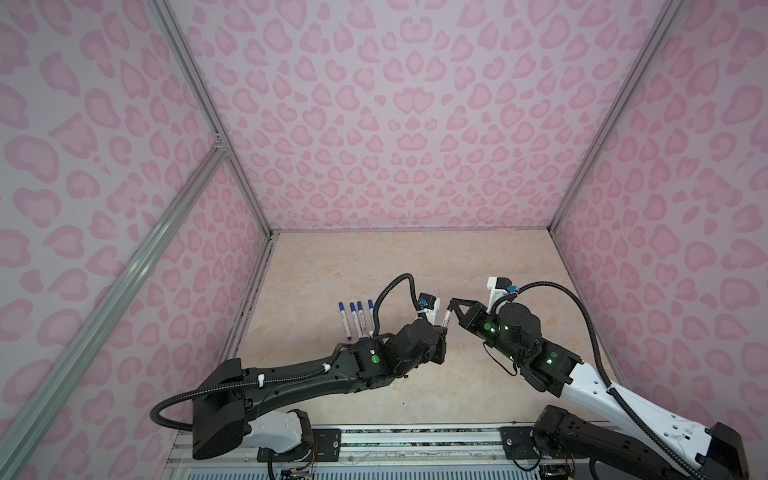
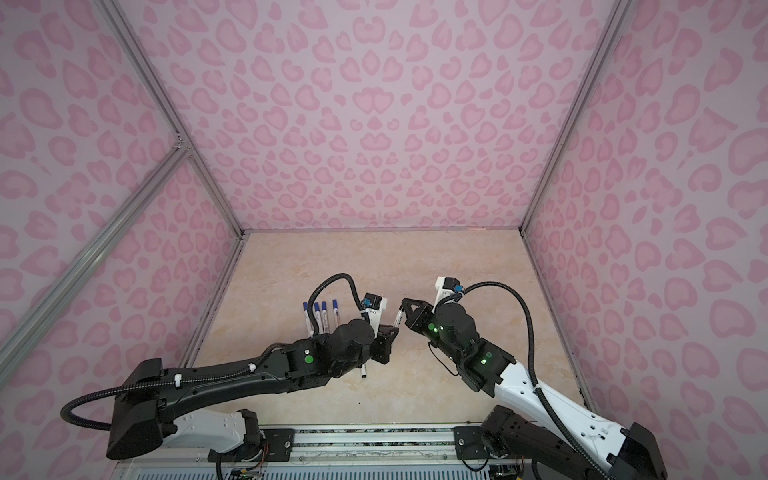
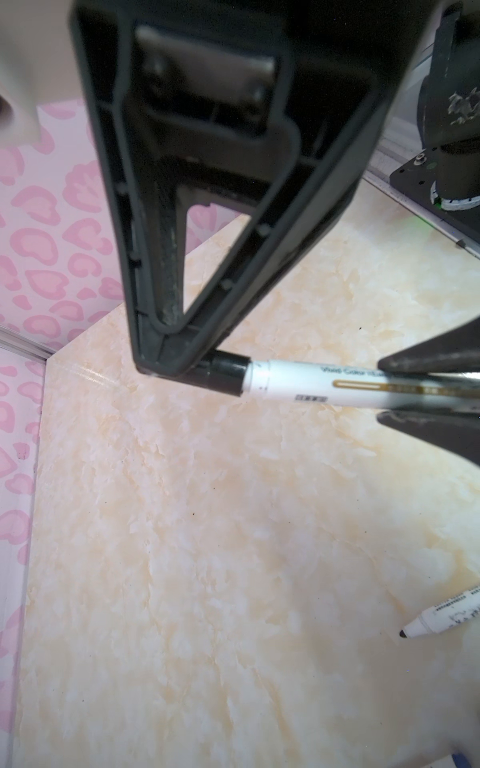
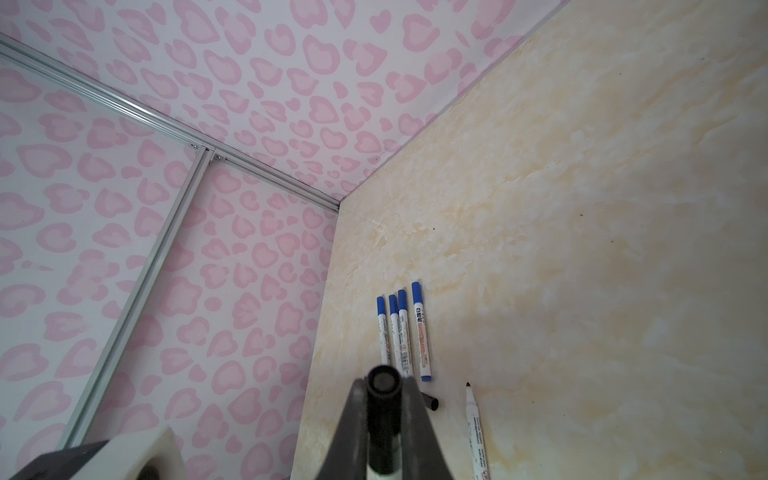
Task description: Insert the pens into the pen caps
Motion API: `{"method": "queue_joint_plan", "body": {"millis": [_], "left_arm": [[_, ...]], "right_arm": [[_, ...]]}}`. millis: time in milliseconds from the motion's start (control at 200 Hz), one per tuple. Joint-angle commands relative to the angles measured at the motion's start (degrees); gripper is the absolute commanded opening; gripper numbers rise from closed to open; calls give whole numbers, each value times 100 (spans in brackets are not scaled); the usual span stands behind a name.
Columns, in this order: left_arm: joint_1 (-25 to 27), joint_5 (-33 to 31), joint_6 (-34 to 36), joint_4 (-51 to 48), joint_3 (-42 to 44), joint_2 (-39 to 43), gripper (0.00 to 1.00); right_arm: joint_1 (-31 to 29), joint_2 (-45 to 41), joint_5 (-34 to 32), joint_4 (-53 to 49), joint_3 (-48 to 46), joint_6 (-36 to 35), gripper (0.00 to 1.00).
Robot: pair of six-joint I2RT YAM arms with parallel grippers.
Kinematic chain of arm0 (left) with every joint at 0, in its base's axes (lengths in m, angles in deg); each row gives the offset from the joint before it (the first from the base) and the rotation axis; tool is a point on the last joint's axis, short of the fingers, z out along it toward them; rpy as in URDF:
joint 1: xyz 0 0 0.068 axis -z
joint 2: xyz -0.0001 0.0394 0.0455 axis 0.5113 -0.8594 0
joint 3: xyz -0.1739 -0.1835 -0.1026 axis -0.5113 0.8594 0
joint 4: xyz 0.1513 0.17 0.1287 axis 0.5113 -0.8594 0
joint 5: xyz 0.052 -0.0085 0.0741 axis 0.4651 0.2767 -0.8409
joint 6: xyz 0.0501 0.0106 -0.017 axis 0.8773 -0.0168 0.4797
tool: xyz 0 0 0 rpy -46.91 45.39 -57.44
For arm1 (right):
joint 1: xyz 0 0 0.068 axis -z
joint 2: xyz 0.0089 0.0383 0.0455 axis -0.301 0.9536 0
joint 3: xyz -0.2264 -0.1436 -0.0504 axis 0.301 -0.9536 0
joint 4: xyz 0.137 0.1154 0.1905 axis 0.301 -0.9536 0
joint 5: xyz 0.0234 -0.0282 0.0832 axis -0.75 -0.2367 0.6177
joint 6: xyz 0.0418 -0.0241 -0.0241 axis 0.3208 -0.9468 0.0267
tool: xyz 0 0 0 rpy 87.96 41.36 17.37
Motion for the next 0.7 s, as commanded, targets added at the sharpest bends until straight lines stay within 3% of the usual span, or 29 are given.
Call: {"method": "queue_joint_plan", "body": {"millis": [0, 170, 695], "left_arm": [[-51, -745, -121, 49, -1, -3, 3], [-51, -759, -137, 68, 58, 13, 3], [-51, -763, -154, 121, 105, -49, 3]], "right_arm": [[172, 63, 407, 67, 11, -419, 3], [572, 122, 855, 259, -49, -399, 2], [602, 200, 1099, 468, 6, -302, 2]]}}
